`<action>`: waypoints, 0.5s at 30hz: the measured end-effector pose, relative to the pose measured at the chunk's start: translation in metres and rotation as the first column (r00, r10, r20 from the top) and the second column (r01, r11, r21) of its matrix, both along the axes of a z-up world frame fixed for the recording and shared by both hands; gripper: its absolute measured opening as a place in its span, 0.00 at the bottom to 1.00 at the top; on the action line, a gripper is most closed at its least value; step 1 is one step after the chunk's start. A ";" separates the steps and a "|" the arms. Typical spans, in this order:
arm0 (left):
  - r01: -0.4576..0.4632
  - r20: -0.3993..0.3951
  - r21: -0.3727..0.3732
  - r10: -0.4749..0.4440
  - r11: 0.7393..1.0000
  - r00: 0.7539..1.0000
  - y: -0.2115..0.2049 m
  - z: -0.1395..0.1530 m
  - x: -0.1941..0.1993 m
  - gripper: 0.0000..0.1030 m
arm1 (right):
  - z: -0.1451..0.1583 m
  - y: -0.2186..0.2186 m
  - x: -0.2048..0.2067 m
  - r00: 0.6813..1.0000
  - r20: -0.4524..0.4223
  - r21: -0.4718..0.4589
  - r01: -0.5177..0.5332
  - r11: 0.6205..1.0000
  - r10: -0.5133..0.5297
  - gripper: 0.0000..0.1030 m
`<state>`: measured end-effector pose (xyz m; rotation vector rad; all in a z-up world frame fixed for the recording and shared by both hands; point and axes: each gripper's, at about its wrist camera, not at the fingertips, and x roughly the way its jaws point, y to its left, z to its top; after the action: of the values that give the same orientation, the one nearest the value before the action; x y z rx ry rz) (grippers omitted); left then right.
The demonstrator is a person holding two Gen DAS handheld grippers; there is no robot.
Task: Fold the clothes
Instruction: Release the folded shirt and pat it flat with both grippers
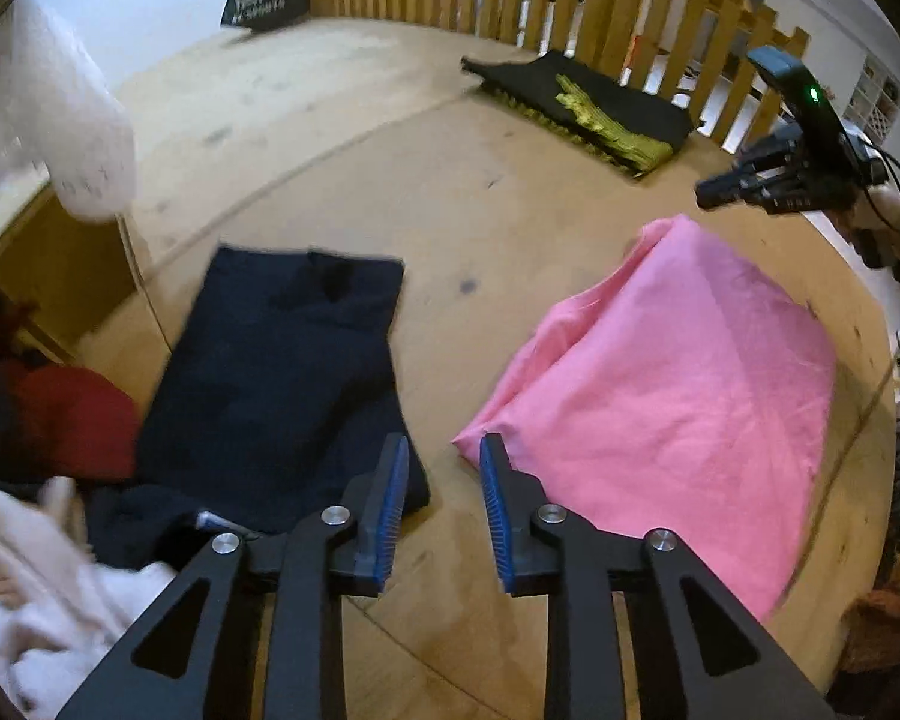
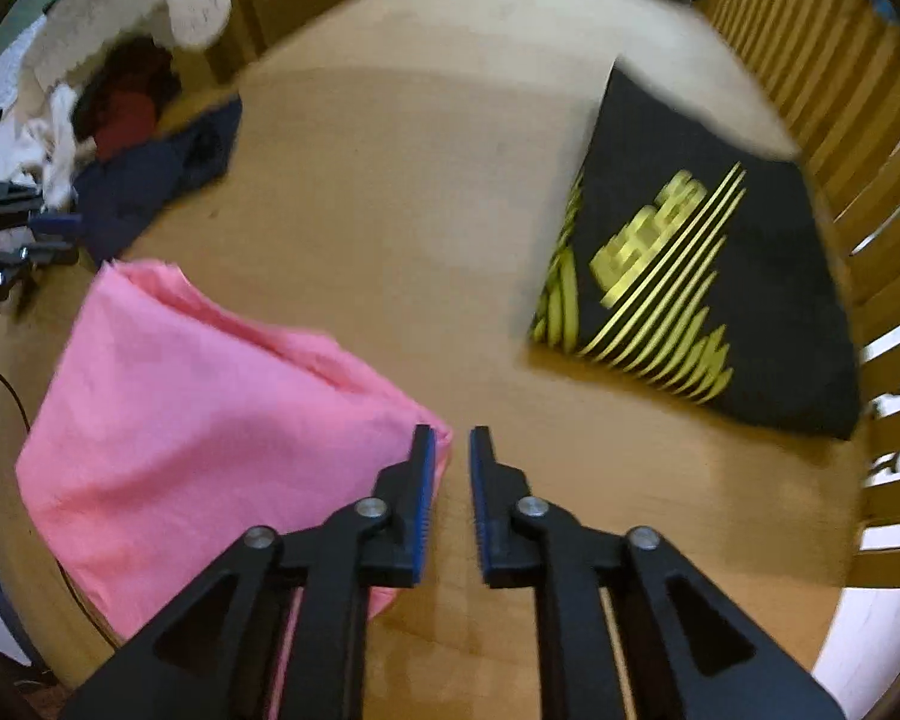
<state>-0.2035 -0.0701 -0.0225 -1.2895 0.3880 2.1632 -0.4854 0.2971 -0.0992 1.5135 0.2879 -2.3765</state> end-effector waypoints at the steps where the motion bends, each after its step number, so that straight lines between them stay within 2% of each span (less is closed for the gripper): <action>1: 0.024 -0.009 0.004 -0.024 1.000 1.000 0.006 0.006 0.006 0.23 | 0.009 -0.002 0.006 1.000 -0.026 -0.011 -0.015 1.000 0.014 0.16; 4: 0.103 -0.010 0.025 -0.102 0.994 0.995 0.032 0.013 0.020 0.24 | 0.018 -0.016 0.024 0.995 -0.038 -0.027 -0.092 0.995 0.091 0.16; 7: 0.162 0.024 0.018 -0.162 0.987 0.986 0.058 -0.005 0.018 0.26 | 0.002 -0.035 0.031 0.986 0.004 -0.024 -0.164 0.986 0.164 0.16; 11: 0.142 0.083 -0.020 -0.140 0.990 0.987 0.063 -0.039 0.001 0.24 | -0.026 -0.051 0.024 0.977 0.053 0.007 -0.208 0.978 0.207 0.16; 13: 0.130 0.084 -0.056 -0.125 0.990 0.989 0.057 -0.050 -0.002 0.27 | -0.039 -0.049 0.019 0.974 0.073 -0.001 -0.216 0.976 0.216 0.16; 15: 0.103 0.092 -0.011 -0.102 0.995 0.991 0.046 -0.050 -0.006 0.28 | -0.042 -0.043 0.017 0.973 0.062 -0.036 -0.219 0.975 0.221 0.16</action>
<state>-0.2098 -0.0237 -0.0725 -1.3420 0.4256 2.0119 -0.4687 0.2544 -0.1409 1.4615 0.3833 -2.1453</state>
